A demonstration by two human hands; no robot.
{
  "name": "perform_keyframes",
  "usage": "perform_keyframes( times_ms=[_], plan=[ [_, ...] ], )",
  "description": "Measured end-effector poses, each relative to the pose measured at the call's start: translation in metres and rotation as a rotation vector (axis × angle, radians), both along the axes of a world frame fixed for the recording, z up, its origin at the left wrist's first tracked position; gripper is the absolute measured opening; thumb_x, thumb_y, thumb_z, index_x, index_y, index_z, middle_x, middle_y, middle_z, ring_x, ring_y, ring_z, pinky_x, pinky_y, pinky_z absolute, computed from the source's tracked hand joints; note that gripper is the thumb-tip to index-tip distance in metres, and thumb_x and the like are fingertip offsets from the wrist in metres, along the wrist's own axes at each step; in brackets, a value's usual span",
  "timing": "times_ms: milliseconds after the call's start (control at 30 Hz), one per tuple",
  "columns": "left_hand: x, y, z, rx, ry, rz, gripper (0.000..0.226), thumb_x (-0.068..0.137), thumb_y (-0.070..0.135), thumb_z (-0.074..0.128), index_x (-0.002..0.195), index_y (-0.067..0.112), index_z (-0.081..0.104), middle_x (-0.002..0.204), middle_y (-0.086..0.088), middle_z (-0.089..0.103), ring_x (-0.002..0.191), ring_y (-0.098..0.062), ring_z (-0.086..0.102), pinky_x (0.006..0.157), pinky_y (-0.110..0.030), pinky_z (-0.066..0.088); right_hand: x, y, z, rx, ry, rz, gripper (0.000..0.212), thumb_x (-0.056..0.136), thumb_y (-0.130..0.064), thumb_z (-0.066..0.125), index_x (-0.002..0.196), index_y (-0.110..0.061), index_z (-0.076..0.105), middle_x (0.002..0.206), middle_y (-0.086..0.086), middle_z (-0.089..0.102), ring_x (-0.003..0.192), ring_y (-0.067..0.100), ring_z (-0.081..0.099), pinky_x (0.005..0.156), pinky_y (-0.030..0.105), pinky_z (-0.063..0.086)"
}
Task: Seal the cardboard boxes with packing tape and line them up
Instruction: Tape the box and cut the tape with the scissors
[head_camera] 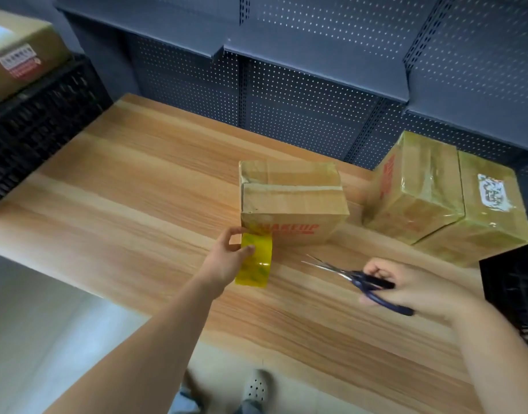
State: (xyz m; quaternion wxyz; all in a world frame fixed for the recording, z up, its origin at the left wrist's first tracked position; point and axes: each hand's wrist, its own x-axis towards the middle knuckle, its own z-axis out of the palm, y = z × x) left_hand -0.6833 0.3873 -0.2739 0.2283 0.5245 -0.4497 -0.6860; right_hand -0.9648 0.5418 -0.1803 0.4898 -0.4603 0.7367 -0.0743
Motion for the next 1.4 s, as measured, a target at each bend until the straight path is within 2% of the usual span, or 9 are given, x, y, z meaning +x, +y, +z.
perform_keyframes(
  times_ms=[67, 133, 200, 333, 533, 667, 833, 1133, 1400],
  plan=[
    [0.002, -0.002, 0.001, 0.003, -0.003, 0.012, 0.026, 0.093, 0.009, 0.062, 0.11, 0.028, 0.055, 0.102, -0.013, 0.072, 0.083, -0.027, 0.068, 0.081, -0.045, 0.056, 0.018, -0.026, -0.007, -0.019, 0.019, 0.024, 0.069, 0.044, -0.079, 0.079, 0.088, -0.031, 0.057, 0.079, -0.002, 0.066, 0.07, 0.013, 0.057, 0.07, 0.032, 0.036],
    [0.006, 0.004, 0.0, 0.006, 0.003, 0.017, 0.027, 0.093, 0.006, 0.062, 0.106, 0.029, 0.054, 0.1, -0.013, 0.072, 0.081, -0.026, 0.067, 0.078, -0.043, 0.054, 0.027, -0.05, -0.012, -0.014, 0.052, 0.054, 0.062, 0.049, -0.076, 0.079, 0.085, -0.031, 0.055, 0.073, -0.007, 0.06, 0.064, 0.01, 0.052, 0.067, 0.031, 0.035],
    [0.011, 0.014, -0.003, 0.024, 0.03, 0.03, 0.027, 0.093, 0.006, 0.061, 0.105, 0.028, 0.053, 0.098, -0.013, 0.072, 0.079, -0.025, 0.066, 0.073, -0.039, 0.051, 0.031, -0.064, -0.014, 0.001, 0.099, 0.099, 0.059, 0.053, -0.074, 0.078, 0.087, -0.032, 0.055, 0.077, -0.009, 0.062, 0.062, 0.009, 0.052, 0.064, 0.029, 0.037],
    [0.019, 0.026, -0.009, 0.063, 0.066, 0.082, 0.025, 0.093, 0.006, 0.062, 0.106, 0.026, 0.054, 0.099, -0.016, 0.07, 0.078, -0.026, 0.066, 0.066, -0.036, 0.053, 0.034, -0.079, -0.021, -0.015, 0.123, 0.158, 0.055, 0.057, -0.07, 0.079, 0.09, -0.033, 0.055, 0.082, -0.009, 0.063, 0.063, 0.008, 0.053, 0.062, 0.027, 0.039],
    [0.023, 0.03, -0.011, 0.061, 0.065, 0.064, 0.024, 0.094, 0.01, 0.062, 0.105, 0.029, 0.054, 0.098, -0.012, 0.072, 0.081, -0.026, 0.066, 0.073, -0.041, 0.054, 0.044, -0.095, -0.035, -0.023, 0.102, 0.206, 0.059, 0.053, -0.069, 0.082, 0.091, -0.032, 0.057, 0.08, -0.01, 0.061, 0.062, 0.009, 0.052, 0.061, 0.026, 0.04],
    [0.023, 0.03, -0.011, 0.053, 0.051, 0.057, 0.023, 0.093, 0.014, 0.064, 0.105, 0.03, 0.055, 0.102, -0.014, 0.071, 0.085, -0.028, 0.065, 0.08, -0.049, 0.055, 0.049, -0.102, -0.041, -0.02, 0.087, 0.229, 0.059, 0.053, -0.07, 0.081, 0.092, -0.033, 0.058, 0.088, -0.004, 0.064, 0.066, 0.01, 0.054, 0.064, 0.027, 0.041],
    [0.023, 0.032, -0.011, 0.036, 0.046, 0.059, 0.025, 0.091, 0.017, 0.066, 0.097, 0.04, 0.058, 0.105, -0.017, 0.07, 0.087, -0.03, 0.064, 0.081, -0.051, 0.054, 0.052, -0.111, -0.046, -0.026, 0.072, 0.252, 0.061, 0.048, -0.075, 0.079, 0.09, -0.034, 0.061, 0.092, 0.0, 0.066, 0.07, 0.012, 0.056, 0.066, 0.029, 0.041],
    [0.023, 0.027, -0.01, 0.023, 0.062, 0.077, 0.021, 0.092, 0.016, 0.066, 0.104, 0.028, 0.054, 0.088, -0.006, 0.069, 0.078, -0.023, 0.063, 0.065, -0.035, 0.052, 0.056, -0.124, -0.046, -0.033, 0.052, 0.24, 0.056, 0.048, -0.071, 0.079, 0.087, -0.033, 0.066, 0.09, -0.001, 0.07, 0.072, 0.011, 0.058, 0.067, 0.029, 0.04],
    [0.025, 0.028, -0.012, 0.02, 0.043, 0.087, 0.021, 0.091, 0.02, 0.068, 0.104, 0.031, 0.055, 0.092, -0.008, 0.07, 0.082, -0.024, 0.065, 0.072, -0.039, 0.054, 0.054, -0.127, -0.048, -0.022, 0.026, 0.23, 0.044, 0.056, -0.059, 0.086, 0.086, -0.031, 0.069, 0.08, -0.008, 0.068, 0.07, 0.01, 0.057, 0.066, 0.026, 0.041]
  ],
)
